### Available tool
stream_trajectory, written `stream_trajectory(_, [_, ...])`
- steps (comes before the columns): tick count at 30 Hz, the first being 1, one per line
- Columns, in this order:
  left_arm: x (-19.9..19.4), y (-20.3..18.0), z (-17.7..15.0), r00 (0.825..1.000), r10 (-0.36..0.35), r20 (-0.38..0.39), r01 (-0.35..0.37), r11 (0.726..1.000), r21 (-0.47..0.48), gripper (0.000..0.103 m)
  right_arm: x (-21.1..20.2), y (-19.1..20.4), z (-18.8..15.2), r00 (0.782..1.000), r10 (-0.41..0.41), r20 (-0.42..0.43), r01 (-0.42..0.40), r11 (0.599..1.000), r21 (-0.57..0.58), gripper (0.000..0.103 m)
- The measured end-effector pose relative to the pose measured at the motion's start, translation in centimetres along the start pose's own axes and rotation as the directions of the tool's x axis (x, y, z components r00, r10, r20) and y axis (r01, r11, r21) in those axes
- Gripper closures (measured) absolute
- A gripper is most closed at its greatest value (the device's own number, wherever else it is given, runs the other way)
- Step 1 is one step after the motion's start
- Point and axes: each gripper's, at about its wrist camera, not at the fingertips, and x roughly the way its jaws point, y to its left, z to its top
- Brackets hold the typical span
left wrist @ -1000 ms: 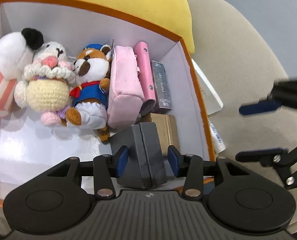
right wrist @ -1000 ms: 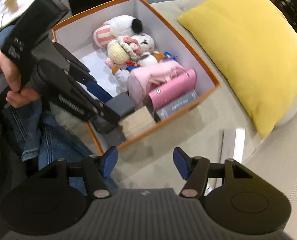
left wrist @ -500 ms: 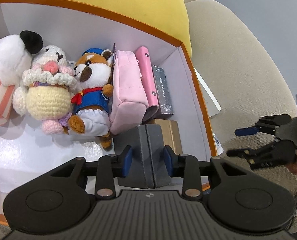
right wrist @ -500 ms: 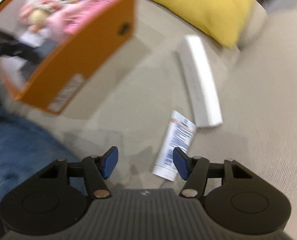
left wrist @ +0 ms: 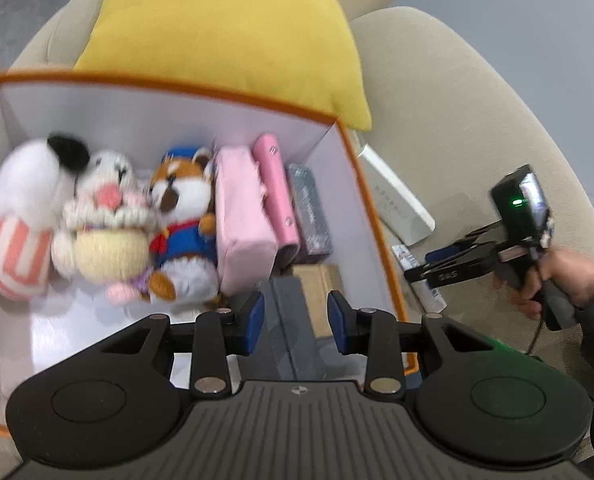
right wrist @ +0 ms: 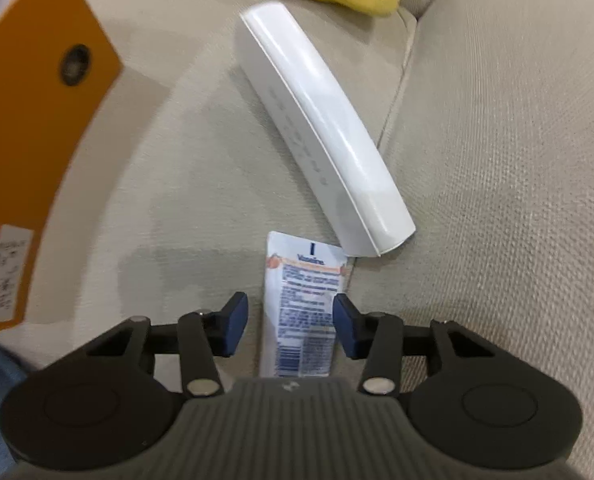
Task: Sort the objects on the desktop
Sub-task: 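Lower the grey case into the orange box with the left tool while the right grasps the white lotion tube, then lift the lotion tube with the right tool while the left moves toward the long white box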
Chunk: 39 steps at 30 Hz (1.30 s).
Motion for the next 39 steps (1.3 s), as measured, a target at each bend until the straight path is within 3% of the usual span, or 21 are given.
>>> stream_trajectory(3, [0.0,-0.9,1.1,1.000,0.005,0.006,-0.005,1.000,0.029,0.064,1.2,-0.2,0.2,1.000,-0.015,-0.021,0.015,1.000,-0.006,0.060])
stream_trajectory(12, [0.5,-2.9,2.5,1.000,0.026,0.010,-0.026,0.997,0.069,0.064,2.5,-0.4,0.5,1.000,-0.026,-0.012,0.026,0.999,-0.034,0.061])
stream_trajectory(13, [0.5,-3.2,2.5,1.000,0.026,0.009,-0.026,0.997,0.078,0.064,2.3,-0.4,0.3,1.000,-0.022,0.000,0.022,0.999,-0.037,0.070])
stream_trajectory(16, [0.6,-3.9,2.6,1.000,0.029,0.011,-0.030,0.994,0.105,0.064,1.0,-0.7,-0.4,0.999,-0.019,0.044,0.021,0.999,-0.027,0.081])
stream_trajectory(22, [0.6,-6.2,3.1,0.999,0.033,0.014,-0.035,0.983,0.179,0.064,-1.7,-1.6,-2.8,0.992,0.015,0.122,-0.015,1.000,0.001,0.085])
stream_trajectory(29, [1.4,-9.7,3.7,0.999,0.037,0.012,-0.039,0.957,0.287,0.064,-7.5,-3.9,-4.6,0.952,0.107,0.287,-0.130,0.990,0.061,0.086])
stream_trajectory(37, [2.5,-11.5,3.6,0.999,0.037,-0.014,-0.031,0.942,0.333,0.064,-4.8,-4.4,-8.1,0.969,0.146,0.198,-0.170,0.979,0.112,0.087])
stream_trajectory(39, [2.8,-11.5,3.6,0.999,0.048,-0.019,-0.039,0.941,0.336,0.064,-4.8,-4.3,-9.5,0.964,0.171,0.204,-0.194,0.976,0.097,0.086])
